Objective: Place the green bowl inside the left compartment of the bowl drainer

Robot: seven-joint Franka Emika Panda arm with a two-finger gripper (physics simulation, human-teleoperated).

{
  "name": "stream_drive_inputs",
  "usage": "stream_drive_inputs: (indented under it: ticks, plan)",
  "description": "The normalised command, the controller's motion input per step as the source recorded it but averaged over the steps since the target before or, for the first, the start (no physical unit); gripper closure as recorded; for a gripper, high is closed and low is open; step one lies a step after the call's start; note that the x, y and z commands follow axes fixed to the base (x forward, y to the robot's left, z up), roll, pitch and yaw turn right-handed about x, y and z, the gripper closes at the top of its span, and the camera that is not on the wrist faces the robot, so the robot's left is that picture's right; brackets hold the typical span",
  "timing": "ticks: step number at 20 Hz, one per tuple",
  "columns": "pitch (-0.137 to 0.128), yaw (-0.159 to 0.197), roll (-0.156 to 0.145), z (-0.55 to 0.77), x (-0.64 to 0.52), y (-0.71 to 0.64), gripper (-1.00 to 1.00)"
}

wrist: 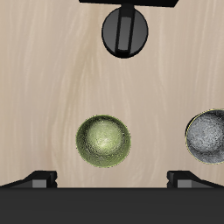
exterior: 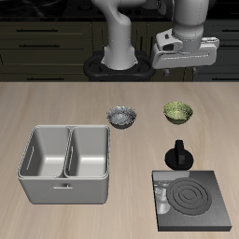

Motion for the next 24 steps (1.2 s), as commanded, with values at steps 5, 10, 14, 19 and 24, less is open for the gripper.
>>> stream_drive_inputs:
  ticks: [5, 10, 14, 19, 24]
  plan:
    - [0.007, 0.007, 0.001, -0.09, -0.04, 0.00, -1.00]
    - [0.021, -0.003, -0.029, -0.15, 0.00, -0.11, -1.00]
    - [0.009, 0.010, -0.023, -0.23, 0.04, -0.07, -1.00]
    - [0.031, 0.012, -0.028, -0.29, 0.03, -0.05, -1.00]
    - [0.005, 0.012, -0.012, -0.22, -0.02, -0.01, -1.00]
